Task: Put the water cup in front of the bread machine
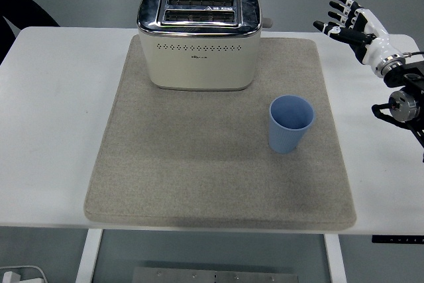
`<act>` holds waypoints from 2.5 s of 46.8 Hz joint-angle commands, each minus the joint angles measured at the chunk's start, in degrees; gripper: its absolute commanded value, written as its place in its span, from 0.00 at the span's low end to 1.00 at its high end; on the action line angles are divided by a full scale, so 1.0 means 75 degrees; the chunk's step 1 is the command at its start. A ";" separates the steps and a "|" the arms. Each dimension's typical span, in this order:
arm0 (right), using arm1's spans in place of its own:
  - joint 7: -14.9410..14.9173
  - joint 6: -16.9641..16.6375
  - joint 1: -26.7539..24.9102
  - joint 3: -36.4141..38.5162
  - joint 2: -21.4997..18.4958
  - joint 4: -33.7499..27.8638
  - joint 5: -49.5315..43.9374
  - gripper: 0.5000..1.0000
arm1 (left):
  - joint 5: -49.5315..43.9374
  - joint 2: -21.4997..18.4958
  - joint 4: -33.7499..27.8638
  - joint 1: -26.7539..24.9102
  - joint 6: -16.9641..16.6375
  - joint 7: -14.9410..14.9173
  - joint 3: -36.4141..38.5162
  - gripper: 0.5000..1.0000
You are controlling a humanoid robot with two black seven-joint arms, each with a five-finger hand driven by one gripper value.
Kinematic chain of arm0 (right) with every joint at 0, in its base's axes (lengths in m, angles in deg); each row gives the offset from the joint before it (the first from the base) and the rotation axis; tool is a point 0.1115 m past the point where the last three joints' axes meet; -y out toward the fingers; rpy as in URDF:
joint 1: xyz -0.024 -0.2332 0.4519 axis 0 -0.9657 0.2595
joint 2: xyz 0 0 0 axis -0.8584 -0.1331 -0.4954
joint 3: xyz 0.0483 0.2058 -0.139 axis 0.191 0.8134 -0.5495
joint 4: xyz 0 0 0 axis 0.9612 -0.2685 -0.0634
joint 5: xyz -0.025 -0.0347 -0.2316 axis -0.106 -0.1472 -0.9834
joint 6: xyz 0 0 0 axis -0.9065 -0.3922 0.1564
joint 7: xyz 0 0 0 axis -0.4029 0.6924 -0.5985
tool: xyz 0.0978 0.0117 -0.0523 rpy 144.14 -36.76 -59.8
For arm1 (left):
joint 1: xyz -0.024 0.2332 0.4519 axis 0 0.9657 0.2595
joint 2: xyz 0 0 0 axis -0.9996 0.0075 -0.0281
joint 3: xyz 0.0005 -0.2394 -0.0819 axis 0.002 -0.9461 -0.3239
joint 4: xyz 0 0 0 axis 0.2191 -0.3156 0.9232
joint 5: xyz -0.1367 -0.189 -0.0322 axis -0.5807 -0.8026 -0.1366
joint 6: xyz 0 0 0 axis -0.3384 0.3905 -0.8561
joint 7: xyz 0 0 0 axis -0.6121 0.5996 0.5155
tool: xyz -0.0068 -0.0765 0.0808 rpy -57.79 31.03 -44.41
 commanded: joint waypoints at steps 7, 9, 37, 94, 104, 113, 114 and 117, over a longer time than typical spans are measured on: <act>-0.0044 0.0045 -0.0050 -0.0010 0.0113 0.0348 -0.0012 0.86 | 0.0000 0.0000 0.0000 0.0000 0.0000 0.0001 -0.0001 1.00; -0.0056 0.0068 -0.0086 -0.0022 0.0311 0.0664 -0.0012 0.86 | 0.0000 0.0000 0.0000 0.0000 0.0000 0.0001 -0.0001 1.00; -0.0841 0.0584 -0.1643 -0.0140 0.3768 0.5469 -0.0479 0.84 | 0.0000 0.0000 0.0000 0.0000 0.0000 0.0001 -0.0001 1.00; -0.1605 0.1205 -0.3320 -0.0175 0.3911 0.6713 -0.3305 0.77 | 0.0000 0.0000 0.0000 0.0000 0.0000 0.0001 -0.0001 1.00; -0.1605 0.1205 -0.3285 -0.0186 0.3805 0.6525 -0.3305 0.77 | 0.0000 0.0000 0.0000 0.0000 0.0000 0.0001 -0.0001 1.00; -0.1605 0.1193 -0.3238 -0.0186 0.3395 0.6279 -0.3305 0.81 | 0.0000 0.0000 0.0000 0.0000 0.0000 0.0001 -0.0001 1.00; -0.1605 0.1182 -0.3226 -0.0186 0.3360 0.6279 -0.3305 0.81 | 0.0000 0.0000 0.0000 0.0000 0.0000 0.0001 -0.0001 1.00; -0.1605 0.1193 -0.3226 -0.0198 0.3266 0.6267 -0.3305 0.83 | 0.0000 0.0000 0.0000 0.0000 0.0000 0.0001 -0.0001 1.00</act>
